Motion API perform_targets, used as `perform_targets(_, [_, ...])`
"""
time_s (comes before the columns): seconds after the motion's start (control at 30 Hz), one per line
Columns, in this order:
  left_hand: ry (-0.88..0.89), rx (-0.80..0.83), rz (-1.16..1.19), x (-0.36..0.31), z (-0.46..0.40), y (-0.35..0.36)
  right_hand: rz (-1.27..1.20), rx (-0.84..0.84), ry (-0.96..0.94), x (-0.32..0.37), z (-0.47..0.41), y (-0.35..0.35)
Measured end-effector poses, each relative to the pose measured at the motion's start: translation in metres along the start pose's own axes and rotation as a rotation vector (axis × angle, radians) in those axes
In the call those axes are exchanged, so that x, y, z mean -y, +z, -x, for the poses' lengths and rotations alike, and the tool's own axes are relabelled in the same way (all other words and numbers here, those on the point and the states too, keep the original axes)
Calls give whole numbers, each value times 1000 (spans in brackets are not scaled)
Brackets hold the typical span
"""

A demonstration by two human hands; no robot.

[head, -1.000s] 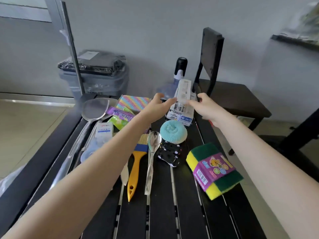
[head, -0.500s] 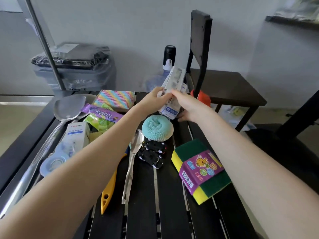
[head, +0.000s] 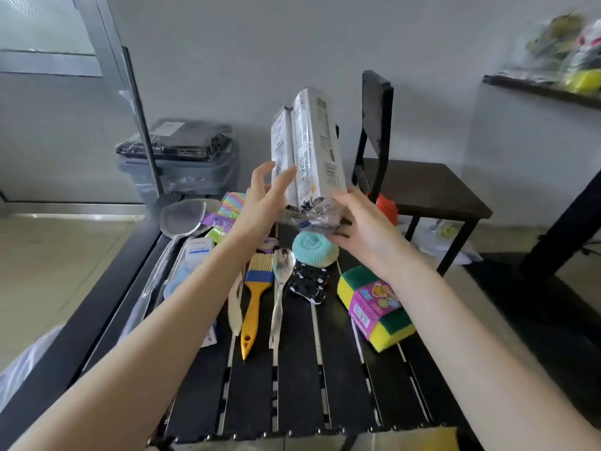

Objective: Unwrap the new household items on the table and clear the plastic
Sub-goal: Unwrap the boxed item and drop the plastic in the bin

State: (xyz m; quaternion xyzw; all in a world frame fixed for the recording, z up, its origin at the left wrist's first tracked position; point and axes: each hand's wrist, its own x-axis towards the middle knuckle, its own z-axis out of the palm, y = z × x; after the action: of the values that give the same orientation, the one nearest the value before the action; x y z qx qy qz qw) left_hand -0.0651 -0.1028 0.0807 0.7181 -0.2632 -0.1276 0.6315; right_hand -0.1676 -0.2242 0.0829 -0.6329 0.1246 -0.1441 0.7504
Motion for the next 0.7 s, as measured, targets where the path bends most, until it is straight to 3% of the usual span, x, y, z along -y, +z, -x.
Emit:
perform_targets(0.13, [-21,-9,-3,0,36,-31,29,126,44,-23,31,28])
perform_targets(0.27, [115,-50,-73,12,74,-48,9,184,118,-43,44,46])
perform_targets(0.47, [243,-36,-142,36,101,-55,140,61,-17,-58,44,77])
perform_targets(0.7, [184,-79,152,50,94,-45,-2,10,-58,-76,34,70])
